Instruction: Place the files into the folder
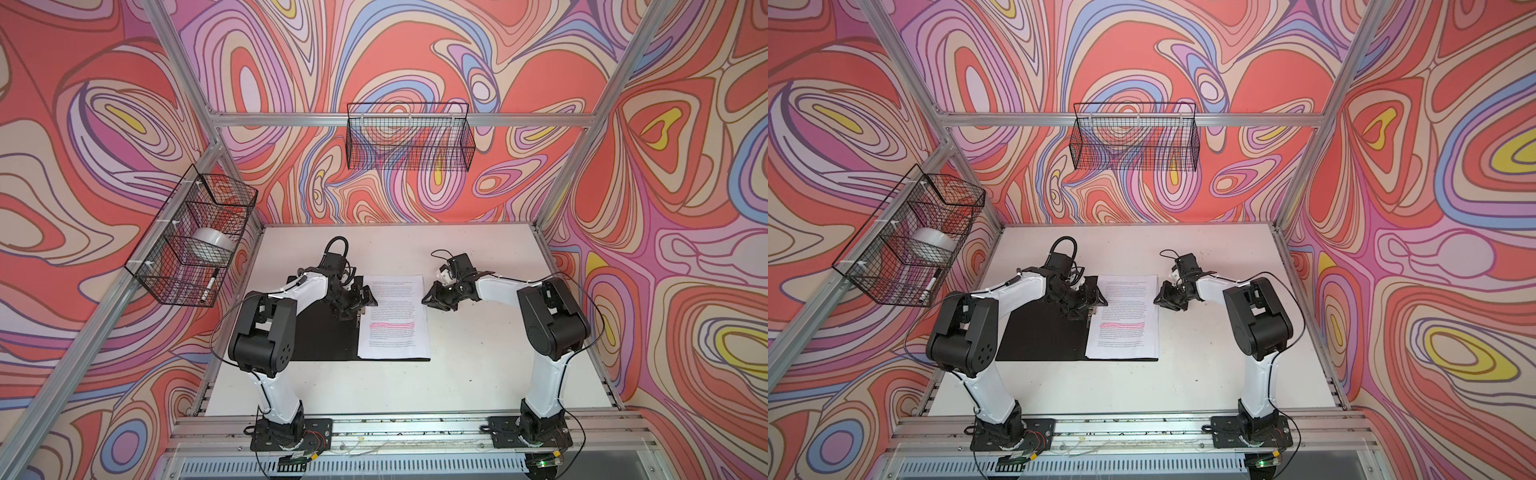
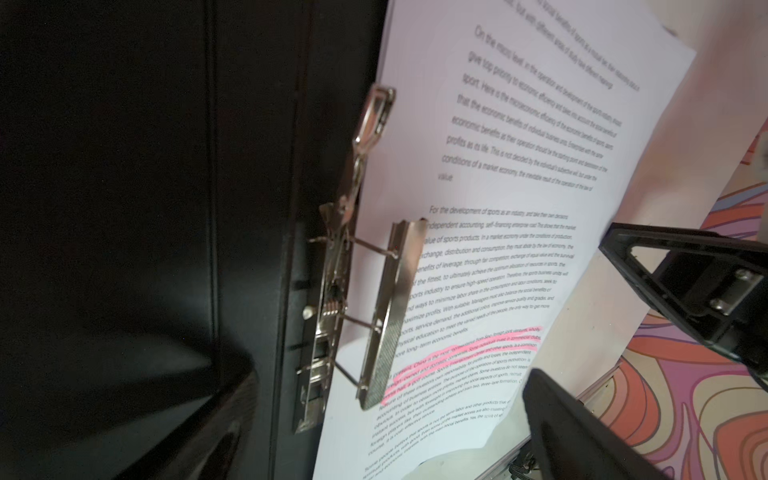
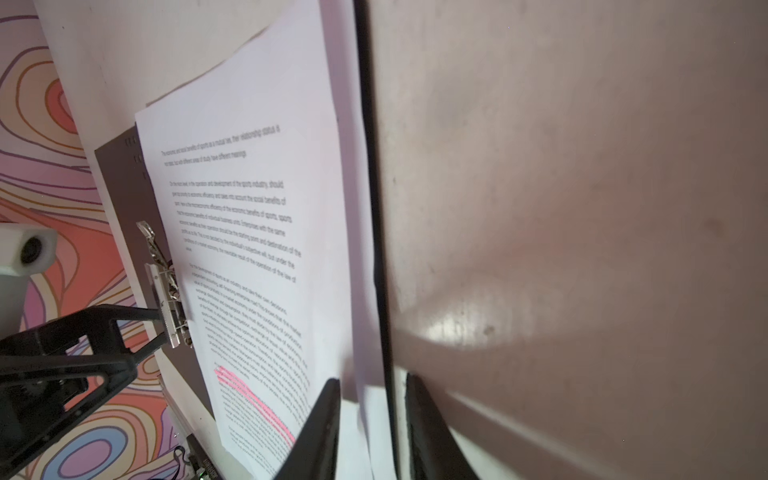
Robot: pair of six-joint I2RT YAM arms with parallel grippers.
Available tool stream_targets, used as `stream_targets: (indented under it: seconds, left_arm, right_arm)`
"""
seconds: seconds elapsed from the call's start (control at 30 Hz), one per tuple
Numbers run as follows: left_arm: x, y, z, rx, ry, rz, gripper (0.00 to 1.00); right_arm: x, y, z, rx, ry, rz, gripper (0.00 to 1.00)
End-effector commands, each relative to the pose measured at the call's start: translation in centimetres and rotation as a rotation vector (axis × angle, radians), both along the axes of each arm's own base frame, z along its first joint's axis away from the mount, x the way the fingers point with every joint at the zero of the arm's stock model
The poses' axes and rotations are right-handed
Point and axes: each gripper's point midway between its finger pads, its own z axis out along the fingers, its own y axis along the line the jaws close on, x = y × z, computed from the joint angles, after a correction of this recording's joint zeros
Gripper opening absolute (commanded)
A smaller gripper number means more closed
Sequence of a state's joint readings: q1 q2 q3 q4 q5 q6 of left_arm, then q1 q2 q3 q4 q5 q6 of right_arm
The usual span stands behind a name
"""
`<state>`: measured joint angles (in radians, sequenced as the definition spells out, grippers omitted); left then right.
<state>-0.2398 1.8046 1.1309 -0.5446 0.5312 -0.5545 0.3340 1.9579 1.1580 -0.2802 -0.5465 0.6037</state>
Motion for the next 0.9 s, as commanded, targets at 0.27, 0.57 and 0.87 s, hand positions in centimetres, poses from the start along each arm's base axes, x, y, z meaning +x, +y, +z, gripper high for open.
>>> stream_targets:
  seconds: [0.27,0.57,0.87]
  left_arm:
    - [-0.4,-0.1,-1.8,-0.007,0.059,0.016,1.00]
    - [-0.2,-0.1,-1.7,-0.003,0.058,0.016,1.00]
    - [0.0,-0.2,-1.3,-0.006,0.049,0.016,1.00]
  right_arm:
    - [0.2,0.7,0.3,0.053,0.004,0.029,0.20]
    - [0.1,1.0,0.3,0.070,0.011,0.043,0.14]
    - [0.4,1.3,0.3,0.085,0.005,0.040,0.13]
